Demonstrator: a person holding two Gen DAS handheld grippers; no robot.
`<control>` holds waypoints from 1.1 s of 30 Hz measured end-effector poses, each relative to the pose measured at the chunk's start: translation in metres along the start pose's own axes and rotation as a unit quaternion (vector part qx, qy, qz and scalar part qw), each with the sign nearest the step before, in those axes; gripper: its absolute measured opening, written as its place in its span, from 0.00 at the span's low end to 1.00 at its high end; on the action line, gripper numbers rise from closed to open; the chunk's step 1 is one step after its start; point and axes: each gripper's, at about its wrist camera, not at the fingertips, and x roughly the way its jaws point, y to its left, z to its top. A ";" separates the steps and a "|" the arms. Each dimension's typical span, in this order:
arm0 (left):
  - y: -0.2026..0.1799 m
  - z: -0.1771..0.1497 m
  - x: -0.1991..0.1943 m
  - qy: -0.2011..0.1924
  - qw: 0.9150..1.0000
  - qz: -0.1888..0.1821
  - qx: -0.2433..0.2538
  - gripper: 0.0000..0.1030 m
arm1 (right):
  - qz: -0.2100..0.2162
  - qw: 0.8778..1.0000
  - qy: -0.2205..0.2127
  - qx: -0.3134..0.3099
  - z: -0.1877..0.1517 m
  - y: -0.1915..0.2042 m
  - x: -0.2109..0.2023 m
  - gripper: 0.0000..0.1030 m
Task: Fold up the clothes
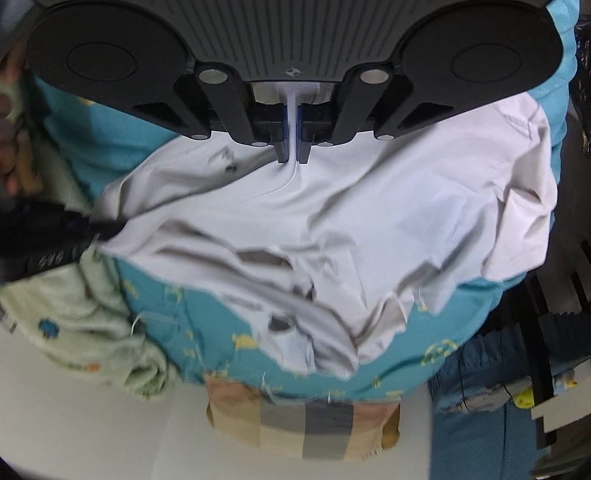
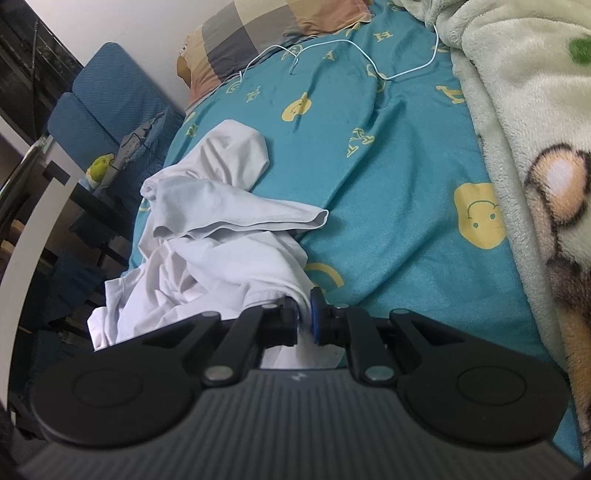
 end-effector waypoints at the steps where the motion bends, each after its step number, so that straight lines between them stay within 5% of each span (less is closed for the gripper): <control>1: 0.000 0.004 -0.008 -0.016 1.000 -0.006 -0.007 0.04 | 0.001 1.000 0.000 0.000 0.000 0.000 0.000 0.11; 5: 0.003 0.015 -0.042 -0.085 0.995 -0.030 -0.035 0.04 | 0.010 1.000 -0.001 0.000 -0.001 0.000 -0.006 0.12; 7: 0.003 0.022 -0.055 -0.111 0.992 -0.027 -0.047 0.04 | 0.008 1.000 -0.004 -0.008 -0.001 0.002 -0.010 0.27; 9: 0.007 0.025 -0.065 -0.127 0.990 -0.030 -0.062 0.04 | 0.003 0.999 -0.012 -0.037 -0.002 0.010 -0.013 0.56; 11: 0.012 0.027 -0.072 -0.135 0.987 -0.038 -0.077 0.04 | 0.017 0.998 -0.018 -0.056 -0.003 0.016 -0.017 0.64; 18: 0.021 0.029 -0.091 -0.159 0.980 -0.072 -0.099 0.04 | 0.071 0.982 -0.059 -0.164 -0.009 0.055 -0.034 0.64; 27: 0.036 0.029 -0.082 -0.145 0.980 -0.085 -0.110 0.04 | 0.122 0.933 -0.045 -0.334 -0.045 0.115 -0.028 0.64; 33: 0.039 0.029 -0.073 -0.129 0.984 -0.071 -0.105 0.04 | 0.096 0.923 -0.020 -0.372 -0.061 0.135 0.004 0.64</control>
